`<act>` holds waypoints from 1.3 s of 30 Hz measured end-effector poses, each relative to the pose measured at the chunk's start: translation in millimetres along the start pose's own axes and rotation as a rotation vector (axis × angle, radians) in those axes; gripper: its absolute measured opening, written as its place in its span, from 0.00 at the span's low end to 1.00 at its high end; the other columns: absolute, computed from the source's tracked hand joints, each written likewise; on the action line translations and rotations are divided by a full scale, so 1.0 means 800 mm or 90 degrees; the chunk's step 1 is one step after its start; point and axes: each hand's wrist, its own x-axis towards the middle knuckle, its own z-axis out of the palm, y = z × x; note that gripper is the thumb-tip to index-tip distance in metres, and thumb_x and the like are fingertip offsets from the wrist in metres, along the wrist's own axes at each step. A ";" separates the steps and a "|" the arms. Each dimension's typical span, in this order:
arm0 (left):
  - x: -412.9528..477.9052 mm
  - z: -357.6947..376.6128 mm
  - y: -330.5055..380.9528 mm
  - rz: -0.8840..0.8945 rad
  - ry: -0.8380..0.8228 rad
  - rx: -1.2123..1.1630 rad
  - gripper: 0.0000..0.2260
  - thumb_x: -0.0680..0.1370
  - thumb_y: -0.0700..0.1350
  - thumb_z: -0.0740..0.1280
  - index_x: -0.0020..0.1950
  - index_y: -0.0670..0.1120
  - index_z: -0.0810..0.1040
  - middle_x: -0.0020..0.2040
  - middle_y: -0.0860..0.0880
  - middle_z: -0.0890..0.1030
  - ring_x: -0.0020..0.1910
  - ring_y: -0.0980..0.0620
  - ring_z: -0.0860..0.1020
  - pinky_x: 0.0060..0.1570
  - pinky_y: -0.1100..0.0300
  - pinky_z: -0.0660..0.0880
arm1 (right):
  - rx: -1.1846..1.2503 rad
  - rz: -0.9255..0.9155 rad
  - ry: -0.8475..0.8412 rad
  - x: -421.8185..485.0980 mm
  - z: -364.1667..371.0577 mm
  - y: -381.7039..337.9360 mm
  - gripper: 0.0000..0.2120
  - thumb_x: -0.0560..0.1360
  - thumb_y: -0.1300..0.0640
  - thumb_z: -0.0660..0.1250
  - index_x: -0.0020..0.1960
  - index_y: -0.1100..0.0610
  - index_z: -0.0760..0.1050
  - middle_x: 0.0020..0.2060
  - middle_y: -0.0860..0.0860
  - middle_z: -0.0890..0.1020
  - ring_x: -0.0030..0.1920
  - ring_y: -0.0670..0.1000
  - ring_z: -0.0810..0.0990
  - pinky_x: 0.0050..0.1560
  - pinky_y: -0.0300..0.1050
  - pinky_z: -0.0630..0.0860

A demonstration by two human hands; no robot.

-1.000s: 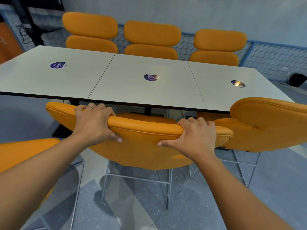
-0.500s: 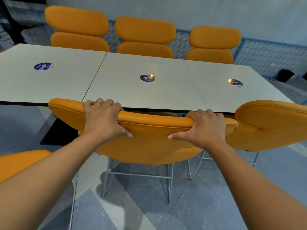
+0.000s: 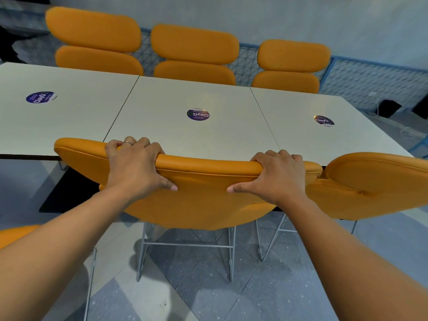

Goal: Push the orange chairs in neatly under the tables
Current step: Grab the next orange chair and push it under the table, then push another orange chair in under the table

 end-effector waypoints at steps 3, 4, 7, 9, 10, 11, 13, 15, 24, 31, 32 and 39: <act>0.015 0.005 0.000 0.001 0.005 0.003 0.35 0.55 0.75 0.70 0.53 0.55 0.78 0.50 0.52 0.78 0.58 0.44 0.71 0.59 0.46 0.58 | 0.000 -0.002 0.002 0.016 0.005 0.002 0.49 0.52 0.11 0.53 0.57 0.43 0.78 0.51 0.44 0.82 0.55 0.52 0.77 0.56 0.54 0.69; 0.018 0.006 -0.001 0.001 0.007 0.003 0.35 0.55 0.75 0.70 0.53 0.55 0.78 0.50 0.51 0.78 0.57 0.44 0.72 0.58 0.46 0.58 | 0.000 -0.003 0.002 0.019 0.006 0.002 0.49 0.52 0.11 0.53 0.57 0.43 0.78 0.51 0.44 0.82 0.55 0.52 0.77 0.56 0.54 0.68; 0.028 0.011 -0.002 -0.002 0.009 0.005 0.35 0.54 0.75 0.70 0.53 0.55 0.78 0.49 0.51 0.78 0.57 0.44 0.72 0.58 0.47 0.58 | 0.011 -0.001 0.002 0.030 0.009 0.004 0.49 0.52 0.11 0.52 0.57 0.42 0.78 0.50 0.44 0.81 0.55 0.52 0.76 0.56 0.54 0.68; 0.031 0.012 -0.002 -0.003 0.007 0.007 0.35 0.54 0.75 0.70 0.52 0.55 0.78 0.48 0.52 0.77 0.56 0.44 0.72 0.57 0.47 0.58 | 0.015 -0.001 0.001 0.033 0.011 0.004 0.48 0.52 0.11 0.52 0.57 0.42 0.78 0.50 0.44 0.81 0.55 0.52 0.76 0.56 0.54 0.68; 0.033 0.012 -0.002 -0.003 0.007 0.008 0.34 0.54 0.75 0.70 0.52 0.55 0.78 0.48 0.52 0.77 0.56 0.45 0.72 0.57 0.47 0.59 | 0.017 -0.001 0.001 0.034 0.011 0.005 0.48 0.52 0.11 0.52 0.57 0.42 0.78 0.50 0.44 0.81 0.55 0.52 0.76 0.56 0.54 0.68; 0.033 0.012 -0.002 -0.003 0.008 0.007 0.34 0.54 0.75 0.70 0.52 0.55 0.78 0.48 0.52 0.77 0.55 0.45 0.72 0.57 0.47 0.59 | 0.018 -0.002 0.000 0.033 0.011 0.004 0.48 0.52 0.11 0.53 0.57 0.42 0.78 0.51 0.44 0.81 0.55 0.52 0.76 0.56 0.54 0.68; 0.032 0.011 -0.002 -0.004 0.003 0.005 0.34 0.54 0.75 0.71 0.52 0.55 0.78 0.48 0.52 0.77 0.55 0.44 0.72 0.58 0.47 0.59 | 0.022 0.001 -0.003 0.032 0.011 0.003 0.48 0.53 0.12 0.53 0.57 0.42 0.78 0.51 0.44 0.81 0.55 0.52 0.75 0.56 0.54 0.67; 0.030 0.009 -0.001 -0.006 -0.006 0.004 0.34 0.54 0.74 0.71 0.53 0.55 0.78 0.49 0.52 0.77 0.56 0.44 0.72 0.58 0.47 0.58 | 0.023 0.005 -0.010 0.030 0.010 0.002 0.47 0.53 0.12 0.53 0.58 0.42 0.77 0.52 0.44 0.80 0.56 0.52 0.75 0.56 0.54 0.66; 0.006 -0.015 -0.008 -0.037 -0.066 -0.195 0.36 0.58 0.75 0.66 0.62 0.60 0.74 0.58 0.54 0.76 0.66 0.45 0.66 0.67 0.48 0.56 | 0.212 -0.008 -0.042 0.016 -0.006 0.005 0.33 0.65 0.21 0.63 0.61 0.39 0.76 0.56 0.42 0.80 0.60 0.50 0.73 0.63 0.55 0.61; -0.034 -0.051 -0.005 -0.109 -0.003 -0.382 0.17 0.70 0.57 0.74 0.57 0.57 0.78 0.57 0.56 0.77 0.60 0.53 0.72 0.57 0.52 0.71 | 0.510 -0.064 -0.022 0.003 -0.040 -0.028 0.11 0.75 0.41 0.72 0.53 0.45 0.83 0.50 0.41 0.84 0.53 0.45 0.79 0.59 0.52 0.75; -0.043 -0.057 -0.005 -0.125 -0.004 -0.407 0.16 0.70 0.56 0.74 0.56 0.56 0.79 0.56 0.57 0.78 0.59 0.54 0.74 0.56 0.54 0.72 | 0.542 -0.074 -0.027 0.000 -0.045 -0.036 0.10 0.75 0.43 0.72 0.52 0.46 0.83 0.48 0.40 0.85 0.50 0.44 0.80 0.56 0.50 0.77; -0.146 -0.081 -0.033 -0.217 -0.069 -0.428 0.12 0.72 0.55 0.73 0.53 0.55 0.79 0.52 0.59 0.80 0.56 0.59 0.76 0.55 0.58 0.72 | 0.556 -0.208 -0.234 -0.042 -0.040 -0.110 0.10 0.75 0.43 0.72 0.52 0.47 0.83 0.46 0.40 0.84 0.45 0.37 0.77 0.45 0.39 0.71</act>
